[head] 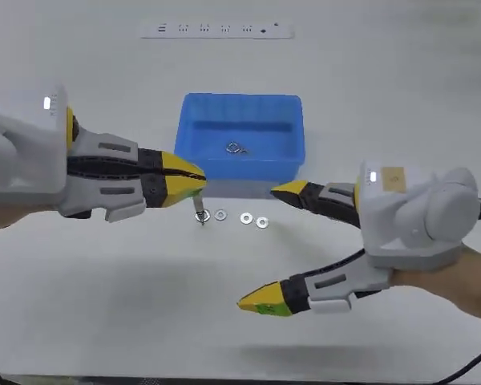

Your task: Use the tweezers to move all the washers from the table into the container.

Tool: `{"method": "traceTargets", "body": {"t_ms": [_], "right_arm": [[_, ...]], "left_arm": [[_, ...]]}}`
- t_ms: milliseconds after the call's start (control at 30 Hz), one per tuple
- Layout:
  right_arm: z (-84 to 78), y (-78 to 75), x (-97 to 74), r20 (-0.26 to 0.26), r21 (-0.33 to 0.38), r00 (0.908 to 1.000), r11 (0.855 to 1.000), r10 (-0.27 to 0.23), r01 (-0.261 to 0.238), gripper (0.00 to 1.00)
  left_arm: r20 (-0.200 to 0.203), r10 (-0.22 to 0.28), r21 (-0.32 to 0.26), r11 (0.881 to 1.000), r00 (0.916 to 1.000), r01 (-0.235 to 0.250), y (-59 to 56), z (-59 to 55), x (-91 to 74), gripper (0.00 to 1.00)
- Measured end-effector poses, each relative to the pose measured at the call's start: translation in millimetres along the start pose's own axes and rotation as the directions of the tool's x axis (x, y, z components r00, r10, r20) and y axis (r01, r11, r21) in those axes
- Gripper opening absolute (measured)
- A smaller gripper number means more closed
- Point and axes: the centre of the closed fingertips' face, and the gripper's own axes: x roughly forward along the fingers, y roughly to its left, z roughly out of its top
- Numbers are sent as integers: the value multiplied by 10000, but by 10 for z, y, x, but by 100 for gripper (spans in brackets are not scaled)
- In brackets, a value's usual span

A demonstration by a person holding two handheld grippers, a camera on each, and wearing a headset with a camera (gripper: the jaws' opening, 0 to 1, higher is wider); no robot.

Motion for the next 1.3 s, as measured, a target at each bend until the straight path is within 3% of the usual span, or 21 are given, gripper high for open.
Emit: {"method": "traceTargets", "body": {"t_ms": [333,500,867,1300], "right_arm": [[192,-139,302,-333,-827,9985,9955,431,-457,66],[199,-235,418,-585,-1134,9969,9918,531,-594,46],[242,-312,562,-697,-1054,9924,9886,1009,-1079,30],[223,-215,635,-984,-1218,9841,9797,1477,-1592,20]], "left_arm": [[48,-211,-75,9997,9998,212,-16,1,-9,4],[11,-246,15,9997,9997,246,-21,-4,-21,4],[-19,-380,23,9993,9993,380,-17,-16,-29,4],[-80,-414,29,9991,9991,414,-5,-33,-47,4]]}}
